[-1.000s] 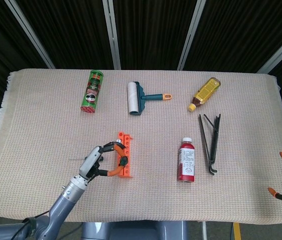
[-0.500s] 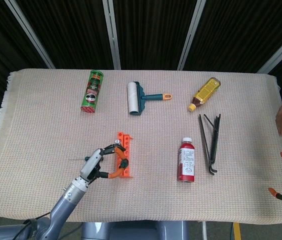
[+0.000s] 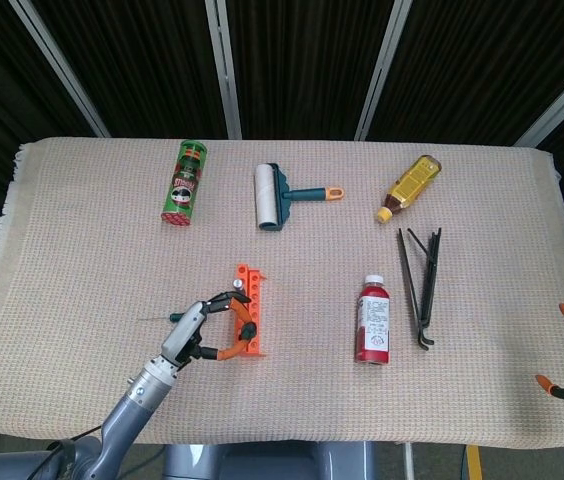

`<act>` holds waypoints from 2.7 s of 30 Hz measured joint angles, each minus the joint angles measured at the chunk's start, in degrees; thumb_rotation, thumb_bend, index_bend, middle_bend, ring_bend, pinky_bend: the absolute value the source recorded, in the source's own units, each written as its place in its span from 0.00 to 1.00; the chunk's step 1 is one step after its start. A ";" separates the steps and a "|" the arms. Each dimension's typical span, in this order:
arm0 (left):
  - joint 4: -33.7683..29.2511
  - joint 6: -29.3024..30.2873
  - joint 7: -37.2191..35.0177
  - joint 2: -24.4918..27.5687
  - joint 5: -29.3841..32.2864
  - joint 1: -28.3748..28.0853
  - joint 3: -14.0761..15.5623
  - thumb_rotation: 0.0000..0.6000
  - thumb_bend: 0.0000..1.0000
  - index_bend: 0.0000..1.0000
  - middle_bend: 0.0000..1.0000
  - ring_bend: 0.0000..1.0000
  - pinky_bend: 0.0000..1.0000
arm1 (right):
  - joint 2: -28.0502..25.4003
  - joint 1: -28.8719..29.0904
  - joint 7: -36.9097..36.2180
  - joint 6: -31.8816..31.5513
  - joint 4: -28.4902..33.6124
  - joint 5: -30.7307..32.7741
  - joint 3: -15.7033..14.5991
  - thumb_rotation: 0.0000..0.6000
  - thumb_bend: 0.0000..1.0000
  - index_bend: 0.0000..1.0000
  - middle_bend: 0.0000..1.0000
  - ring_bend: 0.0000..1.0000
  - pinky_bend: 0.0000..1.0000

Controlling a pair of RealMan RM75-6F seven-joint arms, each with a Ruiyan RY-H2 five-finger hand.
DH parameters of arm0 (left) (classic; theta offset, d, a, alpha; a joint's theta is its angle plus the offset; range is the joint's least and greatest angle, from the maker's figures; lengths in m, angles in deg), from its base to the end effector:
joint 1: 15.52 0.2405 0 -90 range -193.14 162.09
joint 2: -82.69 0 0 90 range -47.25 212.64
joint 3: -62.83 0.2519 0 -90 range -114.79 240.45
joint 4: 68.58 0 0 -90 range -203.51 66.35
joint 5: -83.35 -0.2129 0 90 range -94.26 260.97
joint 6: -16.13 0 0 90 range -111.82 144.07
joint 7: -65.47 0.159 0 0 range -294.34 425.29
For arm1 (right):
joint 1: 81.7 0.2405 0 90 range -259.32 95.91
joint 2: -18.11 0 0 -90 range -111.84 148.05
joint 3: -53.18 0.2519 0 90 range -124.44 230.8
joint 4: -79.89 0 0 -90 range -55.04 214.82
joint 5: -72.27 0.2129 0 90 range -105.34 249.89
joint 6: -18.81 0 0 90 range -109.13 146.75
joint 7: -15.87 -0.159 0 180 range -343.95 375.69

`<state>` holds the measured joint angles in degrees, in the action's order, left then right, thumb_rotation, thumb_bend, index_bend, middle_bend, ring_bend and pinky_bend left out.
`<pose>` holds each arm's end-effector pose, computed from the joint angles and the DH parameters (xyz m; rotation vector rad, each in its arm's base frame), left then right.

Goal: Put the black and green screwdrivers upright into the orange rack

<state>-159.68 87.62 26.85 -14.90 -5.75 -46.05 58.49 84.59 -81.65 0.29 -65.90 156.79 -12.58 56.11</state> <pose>-0.0977 0.2553 -0.0414 -1.4450 -1.9079 -1.8579 -0.3746 -0.1690 0.1745 1.2743 -0.9867 0.8687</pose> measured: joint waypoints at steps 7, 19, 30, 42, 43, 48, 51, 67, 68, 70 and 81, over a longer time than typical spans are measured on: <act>0.52 0.39 0.09 -0.25 -0.24 0.30 0.27 1.00 0.55 0.70 0.46 0.21 0.21 | 0.00 0.06 0.09 0.19 0.05 0.09 0.00 1.00 0.00 0.01 0.08 0.00 0.00; 1.20 0.65 1.51 -0.23 -1.11 0.72 1.36 1.00 0.56 0.54 0.38 0.15 0.20 | -0.02 0.11 0.18 0.30 0.02 0.20 0.04 1.00 0.00 0.01 0.08 0.00 0.00; 1.40 1.89 1.98 0.42 -2.30 1.63 2.54 1.00 0.56 0.32 0.32 0.13 0.18 | -0.06 0.28 0.68 0.46 0.43 0.14 0.04 1.00 0.00 0.01 0.08 0.00 0.00; 0.34 2.40 1.47 1.48 -3.32 2.10 3.43 1.00 0.56 0.29 0.31 0.12 0.18 | -0.11 0.20 0.84 0.39 0.60 0.20 0.01 1.00 0.00 0.01 0.08 0.00 0.00; 0.07 2.50 1.32 1.63 -3.53 2.11 3.49 1.00 0.56 0.29 0.31 0.12 0.18 | -0.12 0.18 0.83 0.33 0.59 0.19 0.00 1.00 0.00 0.01 0.08 0.00 0.00; -2.75 2.69 0.41 3.32 -4.86 1.94 4.02 1.00 0.58 0.37 0.31 0.13 0.20 | -0.15 0.09 0.76 0.15 0.55 0.14 -0.01 1.00 0.00 0.01 0.08 0.00 0.00; -4.76 2.36 0.32 4.96 -6.04 1.53 4.52 1.00 0.64 0.39 0.31 0.13 0.20 | -0.16 0.07 0.75 0.10 0.55 0.10 -0.02 1.00 0.00 0.01 0.08 0.00 0.00; -3.42 7.34 20.44 7.53 -13.71 3.09 6.94 1.00 0.62 0.00 0.04 0.00 0.01 | -0.31 -0.29 0.91 -0.61 0.81 -0.20 -0.13 1.00 0.00 0.01 0.08 0.00 0.00; -3.61 7.66 20.65 8.05 -13.91 3.30 7.20 1.00 0.62 0.00 0.03 0.00 0.00 | -0.31 -0.29 0.94 -0.63 0.84 -0.23 -0.14 1.00 0.00 0.01 0.08 0.00 0.00; -4.11 7.98 21.15 9.16 -14.36 3.61 7.79 1.00 0.61 0.00 0.01 0.00 0.00 | -0.29 -0.28 1.04 -0.66 0.91 -0.34 -0.17 1.00 0.00 0.01 0.08 0.00 0.00; -5.46 7.12 29.40 13.02 -16.87 4.91 11.33 1.00 0.52 0.00 0.00 0.00 0.00 | -0.40 -0.28 1.53 -1.01 1.30 -0.85 -0.31 1.00 0.00 0.01 0.08 0.00 0.00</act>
<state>-165.14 94.74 56.26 -1.88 -22.62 -41.14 69.82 84.19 -81.93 1.82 -66.91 158.10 -13.43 55.80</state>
